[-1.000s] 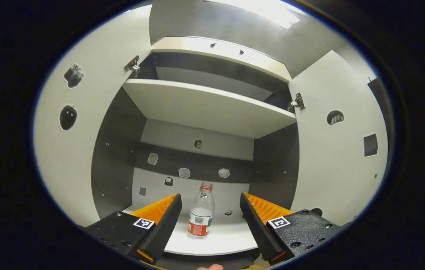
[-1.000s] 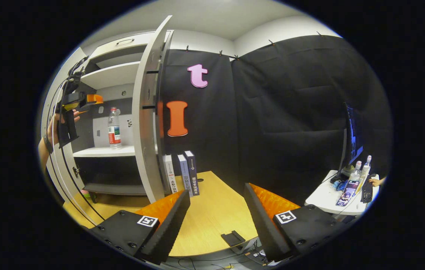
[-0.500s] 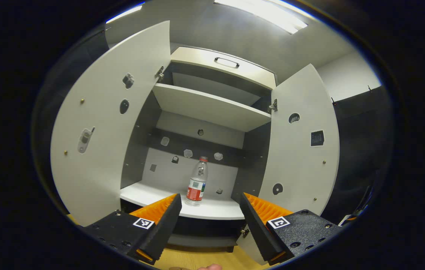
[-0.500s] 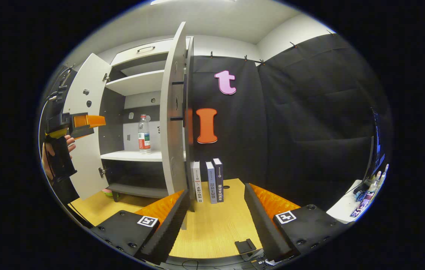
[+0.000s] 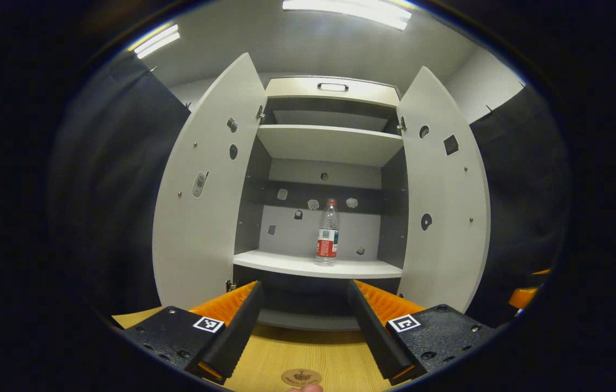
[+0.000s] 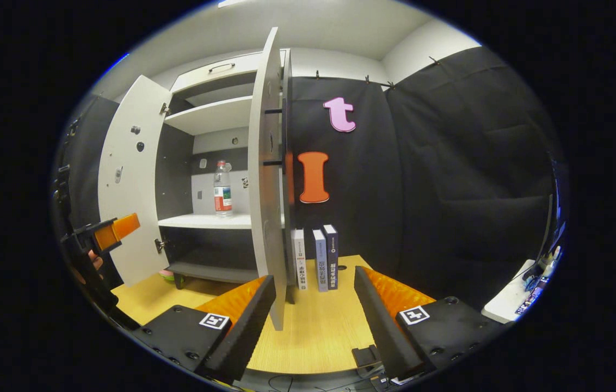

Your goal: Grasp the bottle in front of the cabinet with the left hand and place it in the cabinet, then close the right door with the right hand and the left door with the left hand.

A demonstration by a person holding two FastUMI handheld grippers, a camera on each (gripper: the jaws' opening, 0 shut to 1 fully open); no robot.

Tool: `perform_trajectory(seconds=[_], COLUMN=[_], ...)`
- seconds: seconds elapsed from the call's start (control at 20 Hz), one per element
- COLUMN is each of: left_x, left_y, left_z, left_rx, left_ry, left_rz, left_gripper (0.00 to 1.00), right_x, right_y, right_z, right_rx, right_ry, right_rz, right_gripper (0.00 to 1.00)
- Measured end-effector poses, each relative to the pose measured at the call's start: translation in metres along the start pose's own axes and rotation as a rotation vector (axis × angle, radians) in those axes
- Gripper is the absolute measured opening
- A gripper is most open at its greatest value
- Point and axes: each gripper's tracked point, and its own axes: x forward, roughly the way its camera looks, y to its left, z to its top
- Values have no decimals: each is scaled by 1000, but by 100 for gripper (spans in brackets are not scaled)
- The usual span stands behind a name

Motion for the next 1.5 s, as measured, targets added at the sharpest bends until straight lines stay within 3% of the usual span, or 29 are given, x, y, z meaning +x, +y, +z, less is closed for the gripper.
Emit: perform_trajectory(seconds=[0.25, 0.55, 0.7, 1.05, 1.1, 1.15, 1.2, 1.25, 1.3, 1.35, 1.5], left_x=[18, 21, 22, 6, 7, 7, 6, 7, 7, 7, 9], left_y=[0, 18, 44, 71, 72, 72, 72, 73, 74, 75, 77], left_z=[8, -7, -7, -15, -16, -17, -19, -20, -22, -24, -25], left_rx=[-20, -85, -60, -61, -66, -73, -80, -86, -90, -92, -91], left_ry=[-18, 40, 37, 54, 56, 59, 62, 63, 66, 70, 72], left_rz=[-86, -133, -100, -65, -67, -74, -78, -81, -84, -89, -107], left_gripper=[95, 95, 95, 95, 95, 95, 95, 95, 95, 95, 97], right_x=[29, 68, 83, 89, 88, 88, 87, 86, 85, 87, 80], right_y=[-2, -8, -6, 30, 28, 28, 32, 38, 44, 49, 55], right_z=[88, 148, 149, 134, 134, 134, 134, 133, 134, 135, 138], right_rx=[120, 49, 18, -4, -14, -16, -16, -24, -36, -54, -97], right_ry=[-132, -168, -146, -119, -121, -120, -115, -109, -110, -112, -126], right_rz=[12, -20, -59, -31, -43, -50, -48, -37, -29, -25, -46], right_gripper=[97, 98, 100, 98, 87, 87, 95, 87, 87, 95, 94])
